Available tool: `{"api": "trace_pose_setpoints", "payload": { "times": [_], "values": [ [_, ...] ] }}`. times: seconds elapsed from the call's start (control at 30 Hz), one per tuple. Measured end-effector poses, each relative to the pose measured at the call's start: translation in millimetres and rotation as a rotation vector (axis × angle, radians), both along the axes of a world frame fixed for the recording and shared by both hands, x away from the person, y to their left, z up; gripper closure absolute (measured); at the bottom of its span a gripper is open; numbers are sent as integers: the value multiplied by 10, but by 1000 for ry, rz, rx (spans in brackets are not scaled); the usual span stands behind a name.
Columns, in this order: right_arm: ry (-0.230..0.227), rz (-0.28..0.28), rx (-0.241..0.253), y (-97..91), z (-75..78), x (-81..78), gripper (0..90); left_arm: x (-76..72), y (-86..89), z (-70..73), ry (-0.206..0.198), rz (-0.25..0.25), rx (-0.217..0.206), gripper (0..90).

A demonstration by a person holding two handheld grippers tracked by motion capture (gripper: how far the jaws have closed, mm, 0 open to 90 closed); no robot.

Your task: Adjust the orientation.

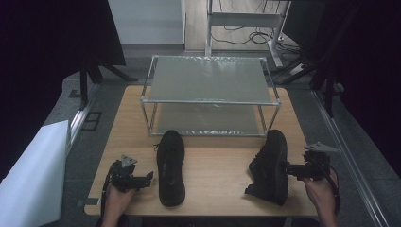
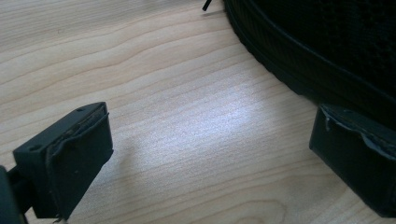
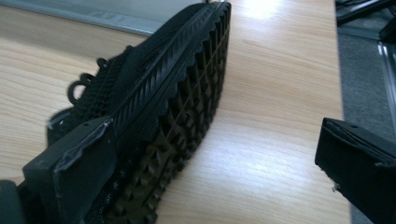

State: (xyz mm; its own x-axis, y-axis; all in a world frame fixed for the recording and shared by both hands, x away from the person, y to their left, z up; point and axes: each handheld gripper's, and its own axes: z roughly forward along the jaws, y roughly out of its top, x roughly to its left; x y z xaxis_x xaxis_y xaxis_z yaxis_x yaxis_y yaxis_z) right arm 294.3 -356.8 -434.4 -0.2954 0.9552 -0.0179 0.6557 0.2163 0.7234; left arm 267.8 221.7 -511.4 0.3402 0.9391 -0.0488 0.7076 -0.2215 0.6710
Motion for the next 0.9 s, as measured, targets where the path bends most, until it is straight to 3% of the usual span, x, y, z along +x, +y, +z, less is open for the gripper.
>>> {"api": "trace_pose_setpoints", "payload": {
  "times": [0.2,0.33,0.4,0.57,0.83,0.9],
  "values": [
    [-8,-51,8,-210,12,-86,16,4,-4,-3,2,0,1,0],
    [6,-112,18,-449,-27,-200,126,11,-18,-3,2,-5,-6,0],
    [7,-117,20,-467,-35,-208,138,17,-26,-4,3,-7,-10,0],
    [32,-159,51,-642,-149,-251,153,28,-43,-6,6,-15,-9,0],
    [62,-228,56,-846,-393,-265,146,32,-44,-6,10,-16,-13,0],
    [67,-231,91,-906,-438,-271,132,31,-42,-3,10,-15,-15,0]
  ]
}}
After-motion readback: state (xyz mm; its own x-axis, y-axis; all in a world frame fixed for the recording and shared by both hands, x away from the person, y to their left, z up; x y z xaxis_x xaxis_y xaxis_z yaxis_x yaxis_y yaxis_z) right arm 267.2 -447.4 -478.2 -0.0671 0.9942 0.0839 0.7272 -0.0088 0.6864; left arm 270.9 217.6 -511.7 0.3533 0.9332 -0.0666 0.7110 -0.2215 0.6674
